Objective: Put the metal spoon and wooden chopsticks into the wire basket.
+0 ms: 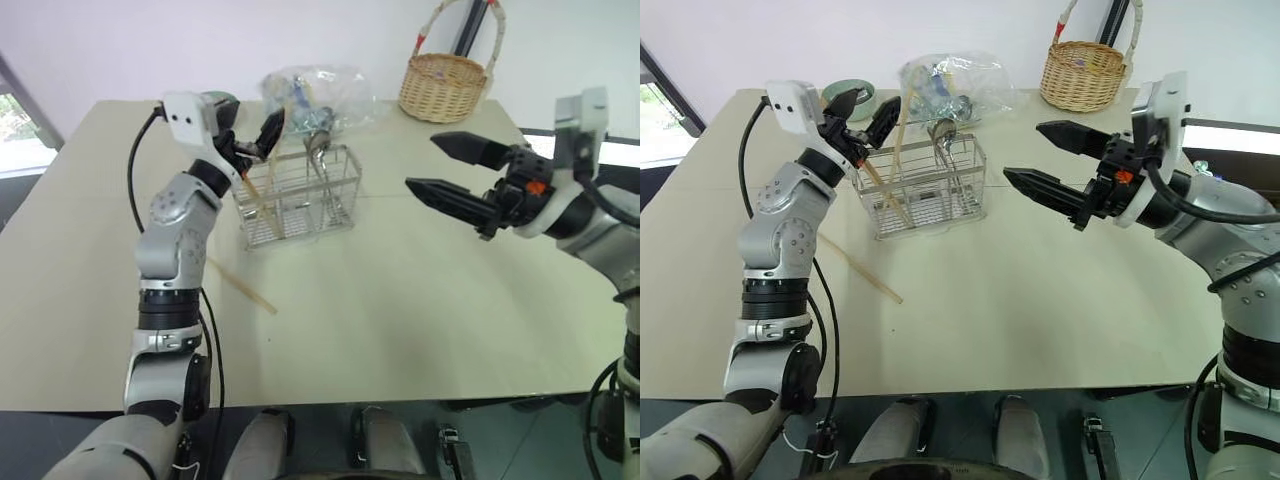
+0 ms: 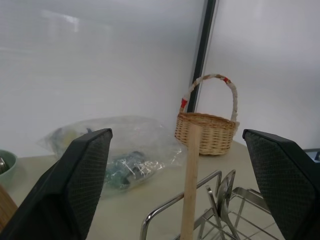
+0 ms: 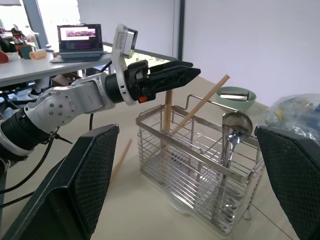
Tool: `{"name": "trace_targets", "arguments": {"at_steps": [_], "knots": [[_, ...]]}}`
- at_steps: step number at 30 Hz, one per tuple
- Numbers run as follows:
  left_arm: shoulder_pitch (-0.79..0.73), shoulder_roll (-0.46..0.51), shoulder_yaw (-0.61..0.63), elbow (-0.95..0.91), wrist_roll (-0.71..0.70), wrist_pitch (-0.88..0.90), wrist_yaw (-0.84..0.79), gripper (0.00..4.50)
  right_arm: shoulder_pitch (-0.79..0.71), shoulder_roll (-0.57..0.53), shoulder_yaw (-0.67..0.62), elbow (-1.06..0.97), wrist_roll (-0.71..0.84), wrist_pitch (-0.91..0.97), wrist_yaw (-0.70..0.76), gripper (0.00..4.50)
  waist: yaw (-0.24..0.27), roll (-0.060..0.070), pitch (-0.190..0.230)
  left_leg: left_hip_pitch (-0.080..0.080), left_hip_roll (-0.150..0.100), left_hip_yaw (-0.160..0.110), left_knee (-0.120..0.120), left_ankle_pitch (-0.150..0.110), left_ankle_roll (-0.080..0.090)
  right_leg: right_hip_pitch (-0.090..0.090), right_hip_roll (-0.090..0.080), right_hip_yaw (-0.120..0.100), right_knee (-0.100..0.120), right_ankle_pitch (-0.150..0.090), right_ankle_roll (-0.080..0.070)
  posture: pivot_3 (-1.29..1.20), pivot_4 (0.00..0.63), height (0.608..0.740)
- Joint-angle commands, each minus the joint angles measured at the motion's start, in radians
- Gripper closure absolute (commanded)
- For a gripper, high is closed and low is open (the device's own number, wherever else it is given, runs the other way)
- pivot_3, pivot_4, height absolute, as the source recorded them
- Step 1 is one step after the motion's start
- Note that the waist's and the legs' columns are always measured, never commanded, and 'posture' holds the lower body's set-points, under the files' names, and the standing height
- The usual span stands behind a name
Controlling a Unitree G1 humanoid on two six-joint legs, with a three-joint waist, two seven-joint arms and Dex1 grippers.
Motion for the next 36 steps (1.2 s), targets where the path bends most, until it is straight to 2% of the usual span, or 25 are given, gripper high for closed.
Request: {"name": "trace_targets", "arguments": {"at_steps": [1, 8, 12, 15, 17, 21, 22, 25, 27, 32, 36], "knots": [[-0.023, 0.05, 0.026, -0.115, -0.045, 0.085, 0.012, 0.09, -0.033, 0.016, 0.005, 0.008, -0.018, -0.033, 0.018, 0.0, -0.001, 0.001, 0.0, 0.0, 0.0, 0.0, 0.0, 0.0, 0.0, 0.0, 0.0, 0.0, 0.0, 0.0, 0.0, 0.0, 0.15, 0.688], [-0.131, 0.192, 0.111, -0.243, -0.152, 0.277, 0.054, 0.09, -0.057, 0.039, 0.039, 0.036, -0.05, -0.044, 0.066, 0.0, -0.001, 0.001, 0.001, 0.0, 0.0, 0.0, 0.0, 0.0, 0.0, -0.001, 0.001, 0.0, 0.0, 0.0, 0.0, 0.0, 0.15, 0.688], [-0.233, 0.316, 0.209, -0.296, -0.275, 0.419, 0.076, 0.09, -0.077, 0.048, 0.05, 0.057, -0.064, -0.048, 0.088, 0.0, -0.002, 0.001, 0.001, 0.0, 0.0, 0.0, -0.001, 0.0, 0.0, -0.001, 0.001, 0.0, 0.0, 0.0, 0.0, 0.0, 0.15, 0.688], [-0.295, 0.375, 0.279, -0.314, -0.345, 0.512, 0.15, 0.09, -0.084, 0.054, 0.055, 0.069, -0.075, -0.053, 0.099, 0.0, -0.003, 0.001, 0.001, 0.001, 0.0, 0.0, -0.001, 0.0, 0.0, -0.001, 0.001, 0.0, 0.001, 0.0, 0.0, 0.0, 0.15, 0.688], [-0.335, 0.378, 0.337, -0.32, -0.39, 0.595, 0.265, 0.09, -0.082, 0.059, 0.057, 0.073, -0.079, -0.056, 0.107, 0.0, -0.002, 0.001, 0.001, 0.001, 0.0, 0.0, -0.001, 0.0, 0.0, 0.0, 0.001, 0.0, 0.001, 0.0, 0.0, 0.0, 0.15, 0.688], [-0.379, 0.31, 0.43, -0.343, -0.275, 0.853, 0.663, 0.09, -0.056, 0.053, 0.069, 0.061, -0.093, -0.064, 0.146, 0.0, 0.0, 0.001, 0.001, 0.002, 0.0, -0.001, 0.0, 0.0, 0.0, 0.001, 0.001, 0.0, 0.001, 0.0, 0.001, 0.0, 0.15, 0.688], [-0.377, 0.273, 0.459, -0.361, -0.208, 0.98, 0.751, 0.09, -0.044, 0.044, 0.072, 0.048, -0.092, -0.064, 0.169, 0.0, 0.0, 0.001, 0.001, 0.002, 0.0, -0.001, 0.0, 0.0, 0.0, 0.001, 0.001, 0.0, 0.001, 0.0, 0.001, 0.0, 0.15, 0.688], [-0.356, 0.183, 0.52, -0.399, -0.085, 1.222, 0.879, 0.09, -0.021, 0.02, 0.07, 0.015, -0.077, -0.056, 0.22, 0.0, 0.0, 0.0, 0.001, 0.002, -0.001, -0.001, 0.0, 0.0, 0.0, 0.001, 0.001, 0.0, 0.002, -0.001, 0.002, 0.0, 0.15, 0.688], [-0.343, 0.142, 0.545, -0.406, -0.06, 1.252, 0.916, 0.09, -0.012, 0.012, 0.069, 0.0, -0.074, -0.051, 0.237, 0.0, 0.0, -0.001, 0.002, 0.002, -0.001, -0.001, 0.0, 0.0, -0.001, 0.0, 0.001, 0.0, 0.003, -0.001, 0.002, 0.0, 0.15, 0.688], [-0.246, -0.037, 0.61, -0.379, -0.063, 1.252, 1.067, 0.09, 0.036, -0.028, 0.075, -0.037, -0.082, -0.053, 0.296, 0.0, 0.002, -0.002, 0.001, 0.002, 0.0, -0.001, 0.0, -0.002, -0.006, 0.0, 0.001, 0.0, 0.004, -0.001, 0.002, 0.0, 0.15, 0.688], [-0.203, -0.086, 0.62, -0.287, -0.062, 1.252, 1.107, 0.09, 0.071, -0.051, 0.064, -0.074, -0.046, -0.025, 0.318, 0.0, 0.002, -0.004, 0.002, 0.001, 0.0, -0.001, 0.001, -0.002, -0.006, -0.001, 0.001, 0.0, 0.004, -0.001, 0.002, 0.0, 0.15, 0.688]]}}
